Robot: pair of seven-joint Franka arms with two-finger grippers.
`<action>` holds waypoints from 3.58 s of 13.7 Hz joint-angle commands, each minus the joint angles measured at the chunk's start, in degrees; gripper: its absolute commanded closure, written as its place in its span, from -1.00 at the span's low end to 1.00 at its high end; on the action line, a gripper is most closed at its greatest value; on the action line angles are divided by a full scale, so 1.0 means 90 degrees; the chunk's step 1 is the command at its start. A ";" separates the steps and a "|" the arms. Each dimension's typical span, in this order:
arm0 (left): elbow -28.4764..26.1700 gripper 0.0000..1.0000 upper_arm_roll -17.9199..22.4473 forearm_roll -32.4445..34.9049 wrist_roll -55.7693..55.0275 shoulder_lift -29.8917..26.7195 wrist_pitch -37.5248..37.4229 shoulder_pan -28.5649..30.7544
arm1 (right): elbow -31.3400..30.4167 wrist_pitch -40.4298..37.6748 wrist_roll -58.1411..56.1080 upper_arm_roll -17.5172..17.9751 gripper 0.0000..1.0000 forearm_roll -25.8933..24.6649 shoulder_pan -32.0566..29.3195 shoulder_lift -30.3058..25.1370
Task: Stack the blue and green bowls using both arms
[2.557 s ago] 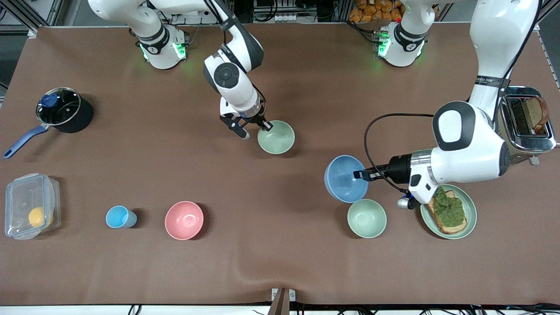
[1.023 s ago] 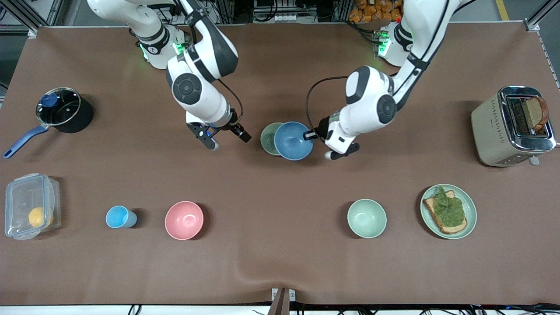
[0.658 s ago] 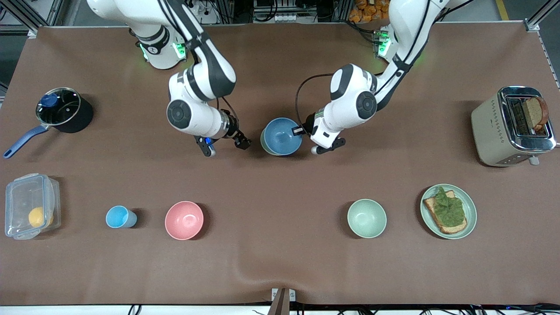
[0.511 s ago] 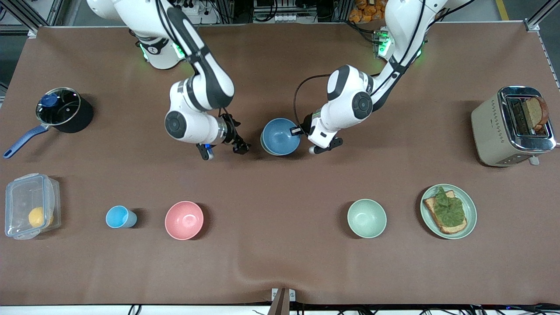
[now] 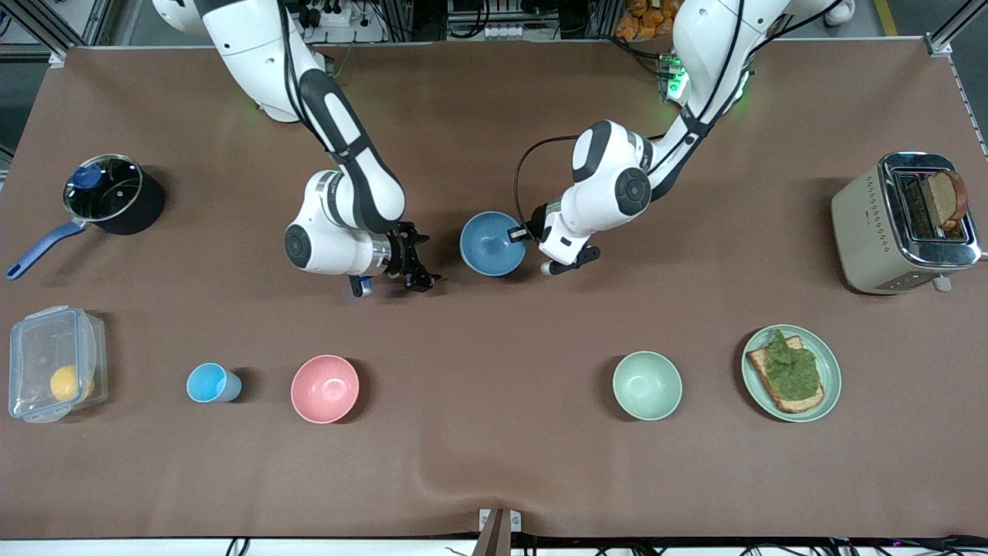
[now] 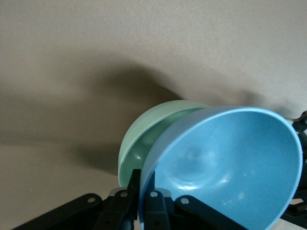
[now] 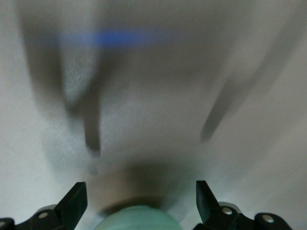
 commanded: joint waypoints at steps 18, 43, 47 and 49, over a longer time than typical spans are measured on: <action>0.0198 -1.00 0.0318 0.0878 -0.0659 -0.0659 -0.1105 -0.0009 | 0.0018 0.0174 -0.0768 0.0069 -1.00 0.1286 0.0237 0.0177; 0.2280 -1.00 0.1645 0.4241 0.1821 -0.3091 -0.6129 0.2250 | 0.2076 -0.4319 -0.4520 -0.2462 -1.00 -0.5990 -0.1020 -0.2010; 0.2249 -1.00 0.1794 0.4231 0.2102 -0.3190 -0.6129 0.2042 | 0.2732 -0.4309 -0.4528 0.0014 -1.00 -0.6038 -0.3518 -0.2078; 0.2278 -1.00 0.1979 0.4231 0.2708 -0.3249 -0.6129 0.1964 | 0.3035 -0.4299 -0.4567 0.0642 -1.00 -0.6194 -0.3922 -0.2079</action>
